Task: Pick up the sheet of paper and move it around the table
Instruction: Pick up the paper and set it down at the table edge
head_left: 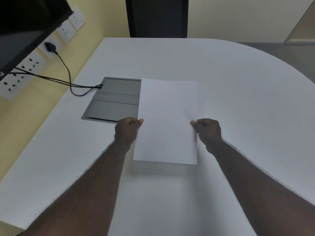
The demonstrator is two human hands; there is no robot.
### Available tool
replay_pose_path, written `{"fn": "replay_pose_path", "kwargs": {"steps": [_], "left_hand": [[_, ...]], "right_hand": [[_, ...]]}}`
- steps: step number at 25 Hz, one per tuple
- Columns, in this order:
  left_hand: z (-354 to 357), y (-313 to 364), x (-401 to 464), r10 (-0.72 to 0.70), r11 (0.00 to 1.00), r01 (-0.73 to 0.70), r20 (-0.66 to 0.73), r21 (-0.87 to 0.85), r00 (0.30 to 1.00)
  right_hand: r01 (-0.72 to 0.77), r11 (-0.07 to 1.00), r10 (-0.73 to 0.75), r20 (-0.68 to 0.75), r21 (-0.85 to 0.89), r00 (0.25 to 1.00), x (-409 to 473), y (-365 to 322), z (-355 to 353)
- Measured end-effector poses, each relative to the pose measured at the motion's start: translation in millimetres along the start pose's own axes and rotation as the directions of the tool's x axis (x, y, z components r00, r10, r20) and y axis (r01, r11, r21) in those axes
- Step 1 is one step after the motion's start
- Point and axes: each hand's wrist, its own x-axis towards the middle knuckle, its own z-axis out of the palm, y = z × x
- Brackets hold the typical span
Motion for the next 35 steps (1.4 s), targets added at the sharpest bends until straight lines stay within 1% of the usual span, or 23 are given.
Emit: {"fn": "replay_pose_path", "kwargs": {"steps": [3, 6, 10, 13, 16, 20, 23, 32, 35], "left_hand": [[-31.3, -13.6, -20.7, 0.021, 1.0, -0.021, 0.026, -0.019, 0.999], [-60.0, -29.0, -41.3, 0.009, 1.0, -0.007, 0.054, -0.031, 0.998], [-85.2, -46.1, -58.5, -0.004, 1.0, 0.004, 0.082, -0.01, 0.997], [-99.1, -56.9, -64.2, -0.009, 1.0, 0.008, 0.083, 0.02, 0.996], [-108.8, -76.2, -65.7, -0.015, 0.999, 0.013, 0.049, 0.05, 0.999], [-123.7, -103.5, -69.2, -0.055, 0.995, 0.049, 0.063, 0.089, 0.997], [-135.2, -119.0, -68.3, -0.073, 0.993, 0.065, 0.072, 0.102, 0.995], [-174.5, -169.7, -53.9, -0.065, 0.989, 0.042, 0.16, 0.141, 0.985], [-180.1, -187.6, -46.0, -0.073, 0.988, 0.045, 0.182, 0.15, 0.981]], "right_hand": [[0.044, 0.999, -0.044, -0.004, 0.012, 0.999, -44.7, 1.2, 11.7], [0.054, 0.998, -0.055, -0.037, -0.008, 0.998, -87.6, 2.8, 23.5], [0.021, 0.999, -0.023, -0.06, -0.036, 0.998, -123.8, 9.2, 37.3], [-0.028, 0.998, 0.024, -0.068, -0.049, 0.997, -135.0, 16.7, 49.4], [-0.068, 0.997, 0.067, -0.037, -0.048, 0.997, -142.4, 23.2, 67.0], [-0.075, 0.994, 0.074, -0.012, -0.081, 0.997, -157.1, 37.8, 87.0], [-0.093, 0.993, 0.093, -0.007, -0.066, 0.996, -167.1, 46.5, 101.5], [-0.154, 0.987, 0.15, -0.079, -0.049, 0.986, -200.0, 75.6, 160.3], [-0.204, 0.978, 0.197, -0.114, -0.045, 0.974, -207.7, 85.2, 177.8]]}}
